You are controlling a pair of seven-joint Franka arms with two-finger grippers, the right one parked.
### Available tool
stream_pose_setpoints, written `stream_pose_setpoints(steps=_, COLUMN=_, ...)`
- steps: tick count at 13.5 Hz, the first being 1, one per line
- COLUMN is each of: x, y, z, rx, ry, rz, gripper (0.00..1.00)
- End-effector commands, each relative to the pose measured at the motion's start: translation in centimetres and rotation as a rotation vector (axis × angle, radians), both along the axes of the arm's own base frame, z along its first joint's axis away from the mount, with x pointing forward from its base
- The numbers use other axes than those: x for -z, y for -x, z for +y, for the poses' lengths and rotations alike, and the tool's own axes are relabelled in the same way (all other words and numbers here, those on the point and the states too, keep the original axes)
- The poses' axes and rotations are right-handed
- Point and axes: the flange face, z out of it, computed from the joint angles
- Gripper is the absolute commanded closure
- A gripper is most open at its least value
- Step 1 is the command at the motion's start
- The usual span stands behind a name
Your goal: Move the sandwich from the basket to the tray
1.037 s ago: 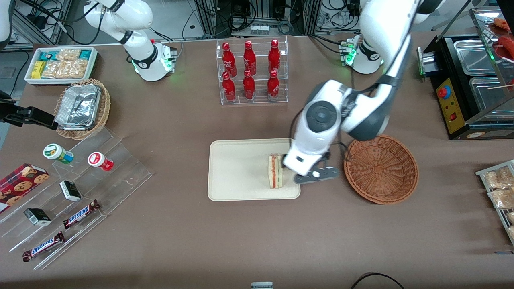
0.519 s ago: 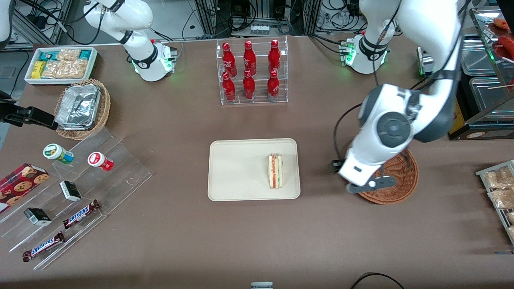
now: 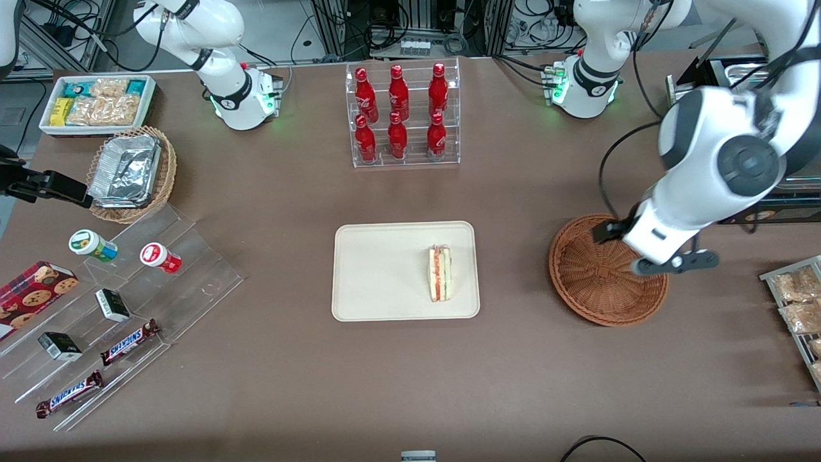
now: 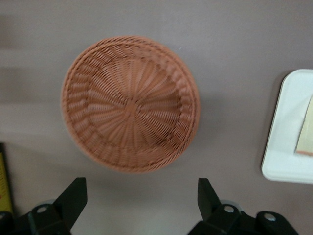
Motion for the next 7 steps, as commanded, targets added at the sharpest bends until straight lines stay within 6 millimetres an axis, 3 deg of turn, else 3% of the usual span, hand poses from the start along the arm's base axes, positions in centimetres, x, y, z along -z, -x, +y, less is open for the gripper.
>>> stream_pose_setpoints(steps=1, x=-3.7, y=2.9, z=1.3, rx=-0.003, ry=0.002, rz=0.010, gripper=0.00)
stream_pose_setpoints(steps=4, x=-8.9, y=5.2, z=3.1, rx=-0.034, ry=0.018, rz=-0.015, gripper=0.00)
stream_pose_setpoints(steps=7, x=-12.9, y=6.1, z=4.4, rx=0.134, ry=0.037, rz=-0.001, gripper=0.00)
